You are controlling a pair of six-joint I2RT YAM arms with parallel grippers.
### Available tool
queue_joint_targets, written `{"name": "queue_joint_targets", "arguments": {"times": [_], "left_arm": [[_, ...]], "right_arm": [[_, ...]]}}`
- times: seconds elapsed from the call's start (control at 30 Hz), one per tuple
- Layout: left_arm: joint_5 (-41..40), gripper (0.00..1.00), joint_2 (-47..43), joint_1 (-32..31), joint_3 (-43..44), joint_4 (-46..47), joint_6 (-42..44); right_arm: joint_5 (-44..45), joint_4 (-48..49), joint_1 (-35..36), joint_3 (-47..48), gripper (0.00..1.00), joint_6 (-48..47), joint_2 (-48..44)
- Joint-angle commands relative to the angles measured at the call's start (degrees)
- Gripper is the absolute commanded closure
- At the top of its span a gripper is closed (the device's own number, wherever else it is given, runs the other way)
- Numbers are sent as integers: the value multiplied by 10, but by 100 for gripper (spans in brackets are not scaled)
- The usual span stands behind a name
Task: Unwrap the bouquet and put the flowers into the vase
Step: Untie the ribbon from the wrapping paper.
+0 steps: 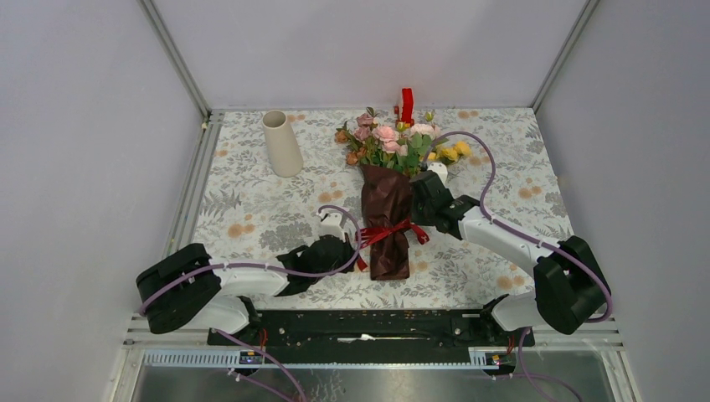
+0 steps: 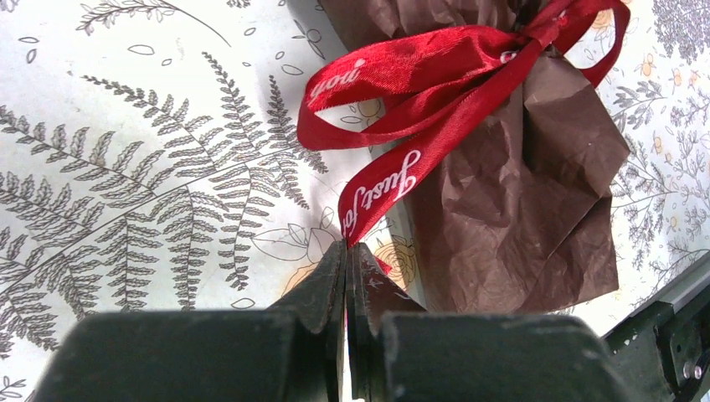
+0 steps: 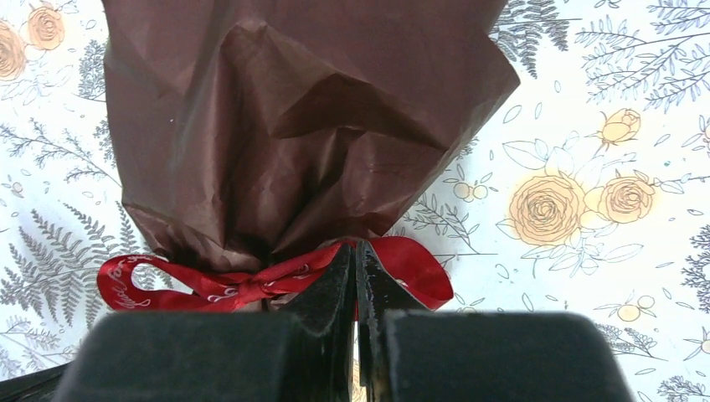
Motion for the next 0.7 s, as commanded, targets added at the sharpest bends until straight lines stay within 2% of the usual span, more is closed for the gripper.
{"name": "queue_joint_targets", "arguments": {"times": [0.0,0.13,0.43,0.67], "left_arm": [[-36,100,-22,-2,19,-7,-21],[-46,100,-29,-2,20,-28,-20],[-71,100,-55,5,23,-64,-22],[-57,100,-67,31,24,-85,-11]], "right_arm": [[55,-10,4,-4,100,-6,-15],[90,-25,4,-6,100,4,-18],[109,-26,4,-11,100,17,-21],[116,-30,-5,-15,100,16,-29]]}}
